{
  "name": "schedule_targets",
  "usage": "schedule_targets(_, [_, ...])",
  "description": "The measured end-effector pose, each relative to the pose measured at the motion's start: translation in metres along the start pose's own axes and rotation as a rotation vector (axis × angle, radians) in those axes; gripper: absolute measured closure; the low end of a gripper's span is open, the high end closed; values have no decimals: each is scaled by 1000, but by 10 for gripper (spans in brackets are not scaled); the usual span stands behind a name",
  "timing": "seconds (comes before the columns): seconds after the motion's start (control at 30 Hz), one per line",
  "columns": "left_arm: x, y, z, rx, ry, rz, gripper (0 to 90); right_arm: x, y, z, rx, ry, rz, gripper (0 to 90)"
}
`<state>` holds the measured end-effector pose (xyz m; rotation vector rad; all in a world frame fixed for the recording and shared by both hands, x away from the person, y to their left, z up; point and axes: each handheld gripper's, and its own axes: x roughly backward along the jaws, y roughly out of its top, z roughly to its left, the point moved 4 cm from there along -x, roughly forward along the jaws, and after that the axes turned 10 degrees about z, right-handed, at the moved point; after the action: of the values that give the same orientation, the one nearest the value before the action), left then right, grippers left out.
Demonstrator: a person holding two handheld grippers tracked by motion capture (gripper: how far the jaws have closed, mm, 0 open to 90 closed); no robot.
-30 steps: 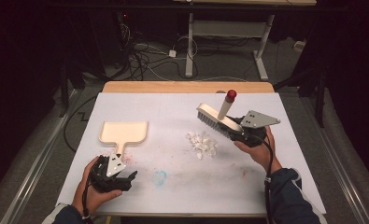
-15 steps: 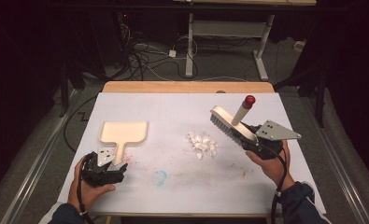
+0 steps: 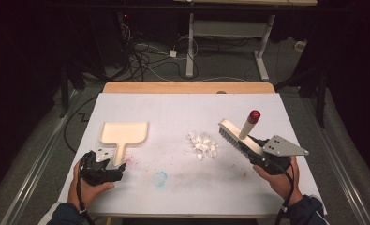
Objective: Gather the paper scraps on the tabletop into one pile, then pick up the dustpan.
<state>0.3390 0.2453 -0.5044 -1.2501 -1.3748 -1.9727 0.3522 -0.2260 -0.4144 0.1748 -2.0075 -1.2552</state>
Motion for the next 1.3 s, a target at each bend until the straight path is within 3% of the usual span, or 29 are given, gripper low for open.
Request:
schedule_targets(0.23, [-3, 0, 4, 35, -19, 8, 176, 8, -9, 7, 8, -30, -28, 677])
schedule_targets(0.5, [-18, 16, 9, 90, -64, 12, 181, 9, -14, 5, -5, -56, -14, 677])
schedule_targets(0.7, [-32, 30, 18, 142, -28, 28, 214, 8, -13, 5, -14, -56, -38, 677])
schedule_targets(0.77, [-36, 32, 19, 151, -28, 37, 248, 10, -12, 5, -16, -67, -58, 677])
schedule_targets(0.97, [-36, 32, 21, 144, -97, 34, 357, 9, -15, 3, -27, -65, -49, 676])
schedule_targets(1.3, [-36, 33, 31, 149, -117, 50, 558, 8, -19, -3, -59, -61, -27, 675])
